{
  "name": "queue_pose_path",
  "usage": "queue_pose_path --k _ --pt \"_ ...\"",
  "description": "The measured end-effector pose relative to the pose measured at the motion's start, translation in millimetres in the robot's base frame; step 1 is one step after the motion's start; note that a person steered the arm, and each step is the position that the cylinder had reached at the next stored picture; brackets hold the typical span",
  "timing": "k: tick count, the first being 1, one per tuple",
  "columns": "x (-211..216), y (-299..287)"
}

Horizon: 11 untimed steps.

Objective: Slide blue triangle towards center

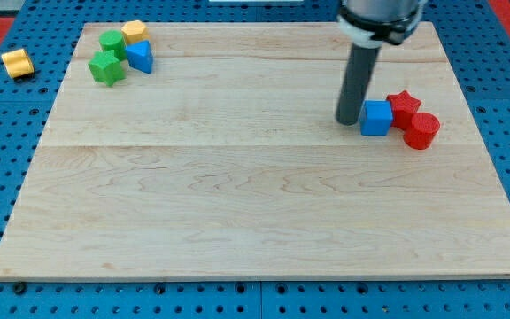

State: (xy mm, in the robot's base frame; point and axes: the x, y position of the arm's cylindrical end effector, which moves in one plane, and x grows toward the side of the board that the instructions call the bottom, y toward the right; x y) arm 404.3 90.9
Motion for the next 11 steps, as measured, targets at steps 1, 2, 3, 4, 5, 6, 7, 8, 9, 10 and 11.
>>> queue_pose_path --k 1,2,3,4,5,6,7,8,9,10,11 --pt "-48 -98" --pt "-152 -143" --pt "-213 -188" --pt "-213 -206" --pt "-213 -258" --pt "-207 -279" --pt "-158 -282" --pt "-135 -278" --pt "-124 -245" --pt "-72 -186" --pt "-21 -154"
